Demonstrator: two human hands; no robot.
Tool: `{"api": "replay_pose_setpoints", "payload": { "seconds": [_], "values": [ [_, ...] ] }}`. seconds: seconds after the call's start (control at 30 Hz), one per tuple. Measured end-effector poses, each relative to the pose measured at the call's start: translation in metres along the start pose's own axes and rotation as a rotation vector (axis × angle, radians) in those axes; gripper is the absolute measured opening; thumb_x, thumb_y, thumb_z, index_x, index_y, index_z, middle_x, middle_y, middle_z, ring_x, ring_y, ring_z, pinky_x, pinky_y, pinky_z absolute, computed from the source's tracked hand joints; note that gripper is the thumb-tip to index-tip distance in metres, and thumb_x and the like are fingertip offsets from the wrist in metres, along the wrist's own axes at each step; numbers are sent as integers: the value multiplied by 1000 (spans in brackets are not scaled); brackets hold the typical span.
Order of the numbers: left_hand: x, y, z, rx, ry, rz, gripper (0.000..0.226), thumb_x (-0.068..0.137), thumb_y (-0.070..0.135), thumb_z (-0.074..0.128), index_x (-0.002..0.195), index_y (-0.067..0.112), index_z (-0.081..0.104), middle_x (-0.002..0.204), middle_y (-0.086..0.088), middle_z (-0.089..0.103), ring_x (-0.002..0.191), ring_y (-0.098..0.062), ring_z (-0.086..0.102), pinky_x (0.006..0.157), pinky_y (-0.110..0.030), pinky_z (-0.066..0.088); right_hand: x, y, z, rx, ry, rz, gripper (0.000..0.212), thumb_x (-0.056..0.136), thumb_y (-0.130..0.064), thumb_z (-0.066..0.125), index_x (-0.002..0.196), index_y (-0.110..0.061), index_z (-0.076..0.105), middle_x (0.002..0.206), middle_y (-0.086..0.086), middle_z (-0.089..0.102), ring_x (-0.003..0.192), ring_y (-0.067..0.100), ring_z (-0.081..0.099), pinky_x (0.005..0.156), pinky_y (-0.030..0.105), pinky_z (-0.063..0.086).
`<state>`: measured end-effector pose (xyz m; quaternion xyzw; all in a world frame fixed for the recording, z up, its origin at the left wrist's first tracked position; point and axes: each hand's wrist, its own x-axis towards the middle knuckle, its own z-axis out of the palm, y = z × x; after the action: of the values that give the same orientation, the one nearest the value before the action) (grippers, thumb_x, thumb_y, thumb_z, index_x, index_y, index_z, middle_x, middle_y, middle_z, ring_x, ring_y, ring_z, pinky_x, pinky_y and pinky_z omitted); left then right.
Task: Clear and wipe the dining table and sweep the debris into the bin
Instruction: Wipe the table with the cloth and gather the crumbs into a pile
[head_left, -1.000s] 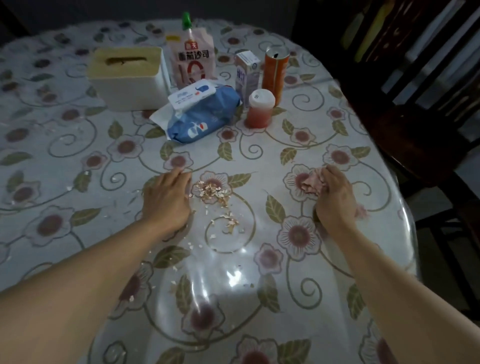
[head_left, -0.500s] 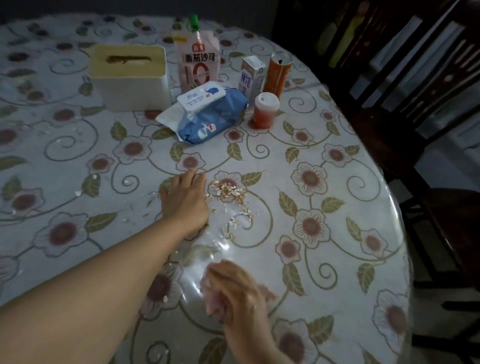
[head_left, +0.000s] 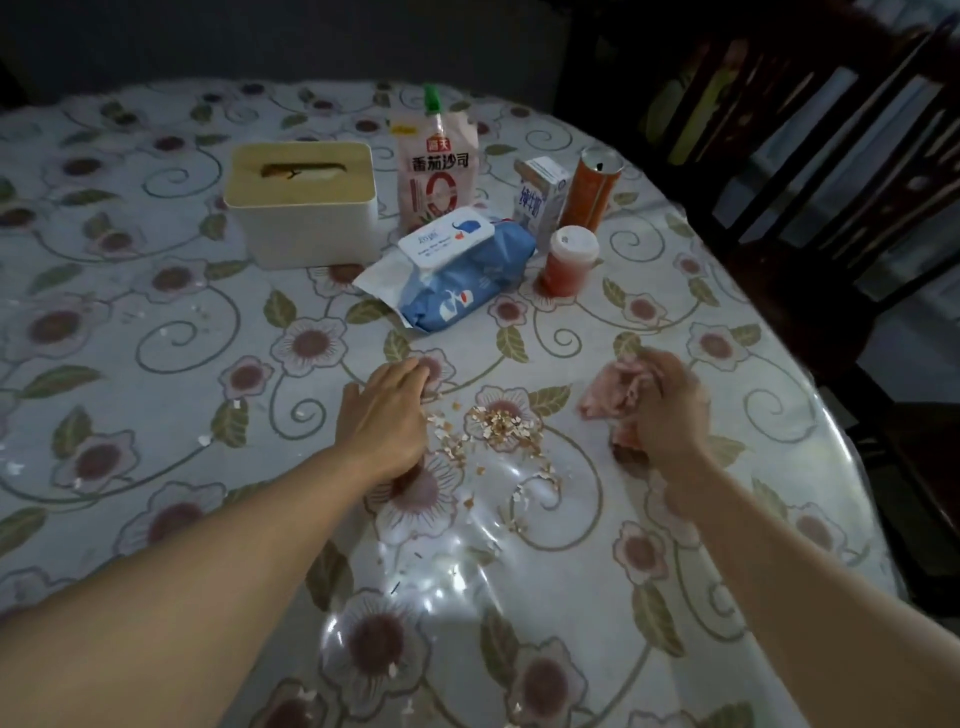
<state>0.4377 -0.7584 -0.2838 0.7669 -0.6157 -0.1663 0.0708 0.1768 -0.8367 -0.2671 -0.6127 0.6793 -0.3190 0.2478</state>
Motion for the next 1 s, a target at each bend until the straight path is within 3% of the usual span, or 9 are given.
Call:
{"api": "replay_pose_setpoints", "payload": {
  "seconds": [0.13, 0.23, 0.37, 0.53, 0.63, 0.73, 0.8, 0.87, 1.0],
  "values": [
    [5, -5, 9, 41, 78, 15, 56, 92, 15, 43, 145, 21, 27, 156, 6, 21, 140, -17, 20, 114, -43, 22, 21, 12, 30, -202, -78, -114, 45, 91, -2, 38, 133, -15, 51, 148, 1, 39, 137, 22, 32, 115, 38, 22],
    [3, -7, 13, 43, 129, 33, 54, 91, 15, 44, 144, 20, 32, 153, 5, 26, 137, -17, 26, 111, -42, 26, -5, 8, 38, -266, -156, -310, 39, 94, -7, 44, 132, -10, 52, 144, 3, 44, 135, 21, 35, 115, 34, 23],
    [2, -4, 15, 37, 153, 28, 52, 91, 15, 45, 142, 18, 36, 152, 3, 31, 135, -18, 29, 109, -41, 29, -54, -11, 37, -64, -329, -344, 37, 92, 0, 45, 125, -11, 59, 136, 3, 52, 127, 17, 47, 111, 34, 34],
    [2, -2, 9, -10, 81, 7, 51, 94, 18, 40, 144, 20, 31, 154, 6, 26, 138, -16, 24, 111, -41, 24, -154, -46, 46, 133, -573, -471, 37, 81, 8, 56, 107, -14, 70, 116, -10, 63, 105, 1, 60, 86, 9, 48],
    [0, -8, 0, -78, 8, 12, 49, 97, 17, 35, 145, 22, 29, 155, 7, 22, 142, -13, 18, 115, -42, 19, -184, -64, 41, 273, -788, -518, 24, 83, -1, 50, 83, -15, 70, 91, -10, 70, 85, 4, 64, 72, 22, 53],
    [-6, -21, -13, -97, 43, 7, 44, 96, 15, 35, 140, 22, 38, 148, 5, 38, 136, -16, 31, 112, -44, 25, -166, -79, 30, 489, -897, -258, 20, 85, -3, 47, 84, -11, 65, 72, -2, 70, 57, 10, 63, 47, 22, 48],
    [-9, -35, -21, -92, 112, -8, 39, 94, 12, 38, 131, 21, 46, 139, 3, 48, 128, -19, 41, 106, -43, 31, -123, -81, 27, 591, -732, -93, 18, 94, -10, 49, 103, -12, 64, 71, 0, 69, 50, 8, 61, 40, 20, 45],
    [-11, -51, -24, -62, 139, -14, 39, 92, 11, 39, 130, 18, 48, 138, 1, 49, 127, -20, 42, 106, -43, 33, -69, -75, 34, 480, -478, -90, 27, 94, -5, 48, 105, -25, 62, 80, -3, 72, 58, 9, 66, 44, 21, 50],
    [-13, -70, -14, -13, 58, -4, 49, 95, 14, 36, 144, 19, 32, 155, 4, 27, 142, -16, 22, 115, -38, 20, 9, -56, 69, 114, -169, -42, 41, 87, 1, 43, 112, -25, 61, 108, -1, 66, 103, 20, 61, 78, 22, 50]
  ]
}}
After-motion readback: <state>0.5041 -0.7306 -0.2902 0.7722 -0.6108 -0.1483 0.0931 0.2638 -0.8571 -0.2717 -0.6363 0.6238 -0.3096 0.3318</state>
